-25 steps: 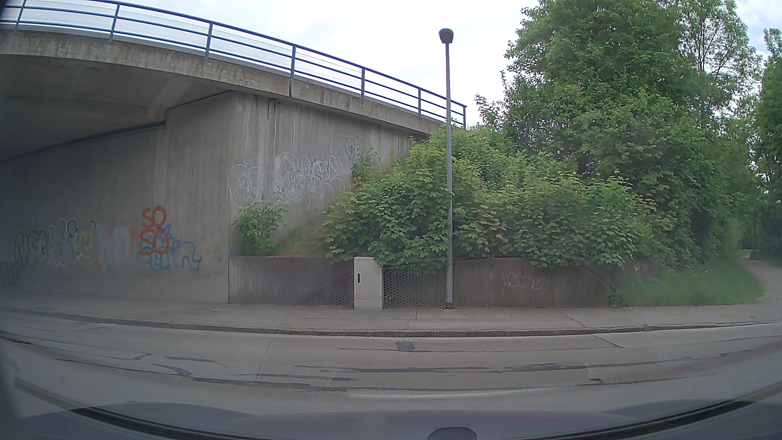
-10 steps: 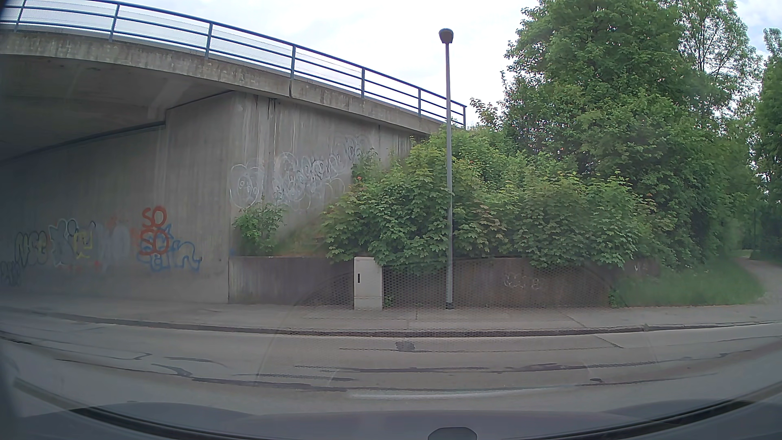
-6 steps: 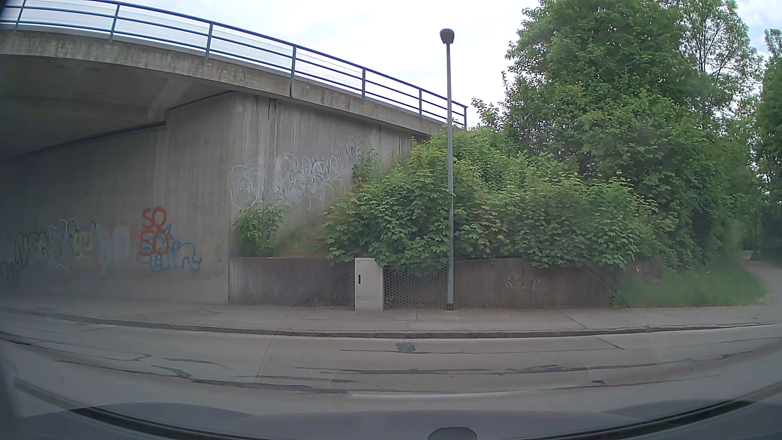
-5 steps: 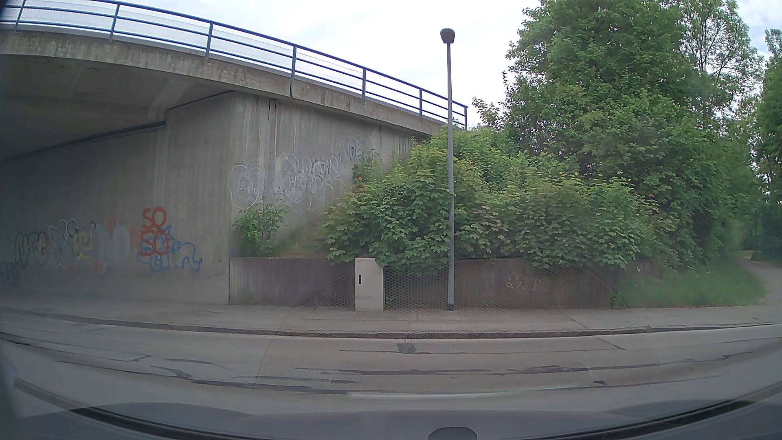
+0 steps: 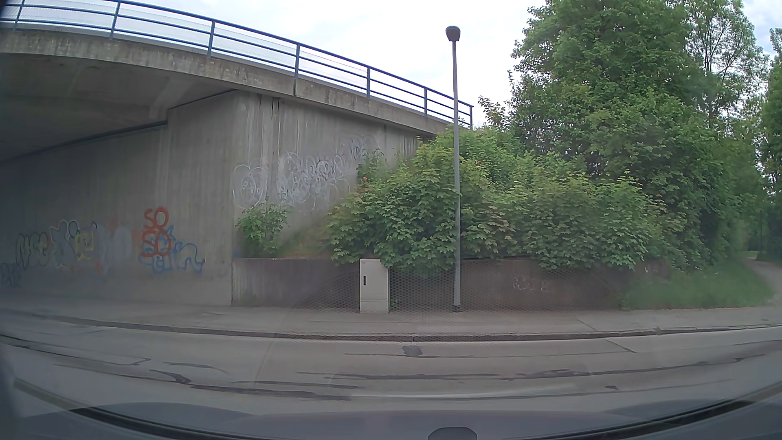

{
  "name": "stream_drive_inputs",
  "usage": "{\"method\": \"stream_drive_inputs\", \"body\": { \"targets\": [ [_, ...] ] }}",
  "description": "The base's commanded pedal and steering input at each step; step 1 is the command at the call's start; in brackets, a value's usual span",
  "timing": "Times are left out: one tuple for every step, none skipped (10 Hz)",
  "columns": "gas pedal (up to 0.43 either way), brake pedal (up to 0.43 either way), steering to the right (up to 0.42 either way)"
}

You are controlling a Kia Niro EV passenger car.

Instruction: Follow the waypoints while adhering to traffic rules and regulations

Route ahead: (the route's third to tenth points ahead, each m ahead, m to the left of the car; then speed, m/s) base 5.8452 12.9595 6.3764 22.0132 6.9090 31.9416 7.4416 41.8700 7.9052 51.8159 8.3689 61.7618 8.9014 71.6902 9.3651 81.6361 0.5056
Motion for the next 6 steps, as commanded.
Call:
{"method": "stream_drive_inputs", "body": {
  "targets": [
    [0.0, 0.0, -0.286],
    [0.0, 0.0, -0.297],
    [0.0, 0.0, -0.314],
    [0.039, 0.0, -0.331],
    [0.067, 0.0, -0.347],
    [0.067, 0.0, -0.362]
  ]
}}
